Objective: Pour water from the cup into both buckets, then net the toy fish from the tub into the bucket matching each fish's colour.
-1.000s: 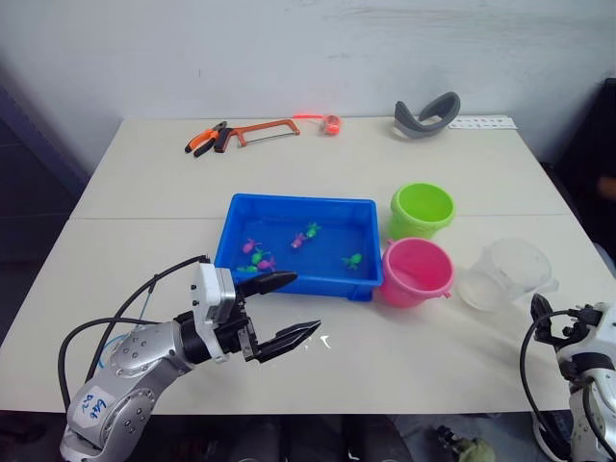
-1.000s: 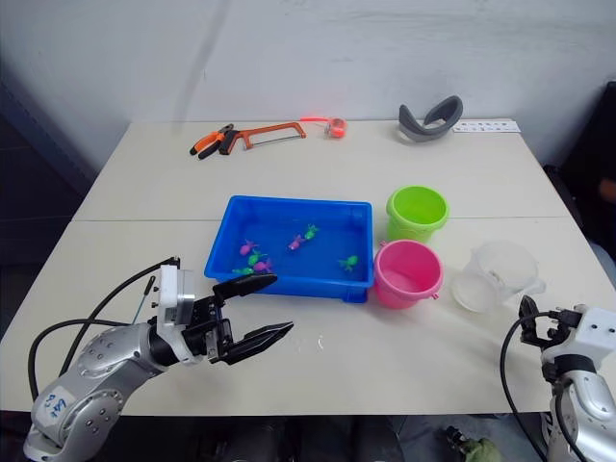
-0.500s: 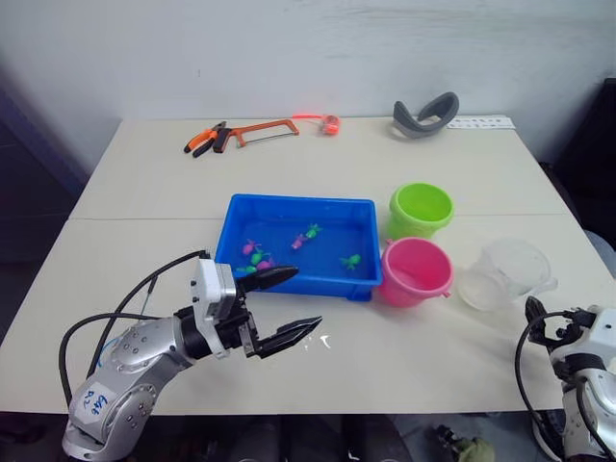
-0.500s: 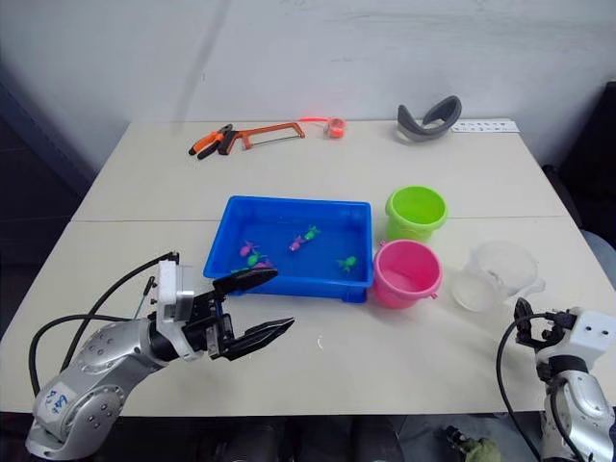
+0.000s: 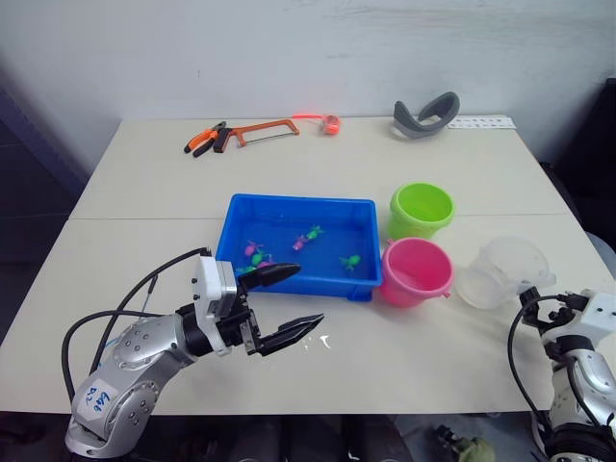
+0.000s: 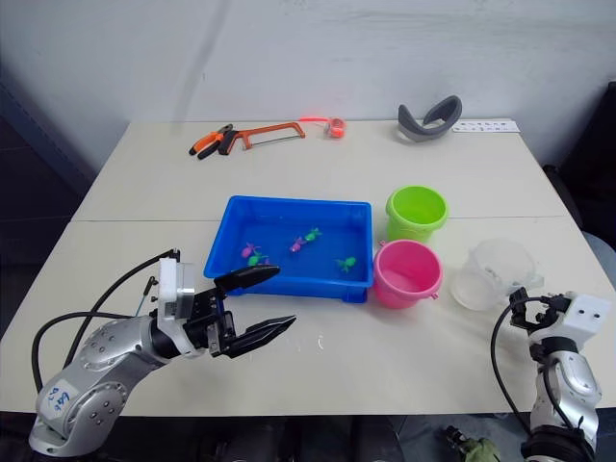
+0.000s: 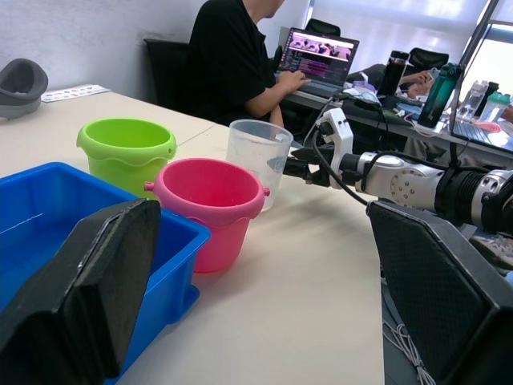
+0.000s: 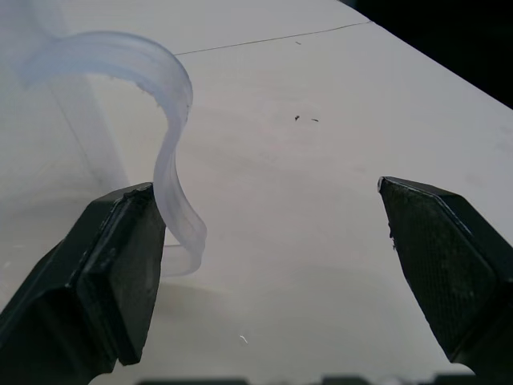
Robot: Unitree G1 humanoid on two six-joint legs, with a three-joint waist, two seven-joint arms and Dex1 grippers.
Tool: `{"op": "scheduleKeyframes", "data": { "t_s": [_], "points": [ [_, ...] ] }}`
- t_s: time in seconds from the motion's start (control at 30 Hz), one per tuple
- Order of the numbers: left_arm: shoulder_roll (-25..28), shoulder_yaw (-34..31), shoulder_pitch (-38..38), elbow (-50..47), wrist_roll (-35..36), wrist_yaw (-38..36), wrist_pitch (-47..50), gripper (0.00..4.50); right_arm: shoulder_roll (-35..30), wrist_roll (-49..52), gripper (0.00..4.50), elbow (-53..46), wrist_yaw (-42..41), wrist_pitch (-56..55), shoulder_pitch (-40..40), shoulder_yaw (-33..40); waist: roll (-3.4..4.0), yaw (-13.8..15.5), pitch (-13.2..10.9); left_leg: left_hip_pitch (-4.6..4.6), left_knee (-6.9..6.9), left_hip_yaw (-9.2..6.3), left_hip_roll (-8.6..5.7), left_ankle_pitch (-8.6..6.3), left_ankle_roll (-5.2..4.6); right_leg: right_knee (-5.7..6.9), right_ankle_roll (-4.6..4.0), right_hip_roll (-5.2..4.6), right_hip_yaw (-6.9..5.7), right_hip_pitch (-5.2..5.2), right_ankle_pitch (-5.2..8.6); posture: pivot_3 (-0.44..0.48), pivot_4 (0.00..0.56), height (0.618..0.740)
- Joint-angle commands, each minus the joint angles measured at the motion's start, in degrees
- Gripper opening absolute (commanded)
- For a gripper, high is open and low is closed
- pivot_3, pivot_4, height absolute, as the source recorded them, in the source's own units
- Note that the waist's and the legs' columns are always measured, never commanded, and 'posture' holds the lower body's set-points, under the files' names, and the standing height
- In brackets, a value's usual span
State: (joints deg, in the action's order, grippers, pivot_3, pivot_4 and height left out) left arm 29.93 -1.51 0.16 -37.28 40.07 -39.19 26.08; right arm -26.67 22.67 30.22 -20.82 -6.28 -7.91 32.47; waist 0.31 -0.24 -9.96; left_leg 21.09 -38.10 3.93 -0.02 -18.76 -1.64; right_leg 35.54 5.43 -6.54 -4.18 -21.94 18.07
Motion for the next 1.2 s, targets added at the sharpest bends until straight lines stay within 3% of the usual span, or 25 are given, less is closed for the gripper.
{"op": "scheduleKeyframes", "data": {
  "t_s": [0.03,0.27,0.37,0.6,0.63,0.9,1.2],
  "points": [
    [-0.4,-0.11,-0.67,-0.16,0.17,-0.14,-0.81,4.48,-1.79,-0.04,4.5,1.58,-1.59,-1.85,-1.52,0.08,0.0,0.01,0.0,0.0,0.0,0.0,0.0,0.0,0.0,0.0,0.0,0.0,0.0,0.0,0.0,0.0,0.15,0.74],
    [-0.3,0.06,-1.62,0.99,-0.66,-1.08,-1.61,4.48,-1.75,0.68,4.5,5.02,-3.39,-4.21,-3.96,0.08,0.0,0.0,0.0,0.0,0.0,-0.01,0.0,0.01,0.01,-0.01,0.0,0.0,-0.02,0.01,0.0,0.0,0.15,0.74],
    [-0.54,0.38,-2.12,1.62,-1.11,-1.16,-2.03,4.5,-1.37,1.2,3.67,5.24,-4.97,-4.85,-4.51,-0.22,0.0,-0.02,0.0,0.01,0.0,0.0,0.0,0.01,0.01,-0.03,0.0,0.0,-0.03,0.01,0.0,0.0,0.15,0.74],
    [-0.29,-0.43,-1.42,1.42,-1.18,-1.21,-2.01,4.5,-1.32,2.28,0.29,4.83,-7.86,-4.96,-5.1,-0.22,0.0,0.03,0.0,0.01,0.0,-0.03,0.0,0.01,0.01,-0.04,0.01,0.0,-0.04,0.02,-0.01,0.0,0.15,0.74],
    [-0.27,-0.55,-1.43,1.43,-1.13,-1.19,-1.95,4.5,-1.41,2.26,0.02,4.82,-7.97,-4.89,-5.17,-0.2,0.0,0.01,0.0,0.01,0.0,-0.03,0.0,0.01,0.01,-0.05,0.01,0.0,-0.04,0.03,-0.01,0.0,0.15,0.74],
    [0.5,-1.13,-0.75,1.5,-0.78,-1.96,-1.78,4.5,-3.36,1.31,0.02,2.8,-8.11,-4.52,-3.74,0.06,0.0,0.09,-0.01,0.02,0.01,-0.04,0.01,0.01,0.01,-0.07,0.01,-0.01,-0.05,0.03,-0.01,0.0,0.15,0.74],
    [3.89,-2.81,-5.36,4.61,2.67,-6.65,0.7,4.5,-12.42,-0.92,0.02,-17.93,-8.37,-1.46,2.84,1.0,0.57,0.12,-0.33,0.06,0.02,-0.05,0.0,0.01,0.0,-0.12,0.04,-0.01,-0.06,0.01,-0.02,0.0,0.15,0.74]
  ]
}}
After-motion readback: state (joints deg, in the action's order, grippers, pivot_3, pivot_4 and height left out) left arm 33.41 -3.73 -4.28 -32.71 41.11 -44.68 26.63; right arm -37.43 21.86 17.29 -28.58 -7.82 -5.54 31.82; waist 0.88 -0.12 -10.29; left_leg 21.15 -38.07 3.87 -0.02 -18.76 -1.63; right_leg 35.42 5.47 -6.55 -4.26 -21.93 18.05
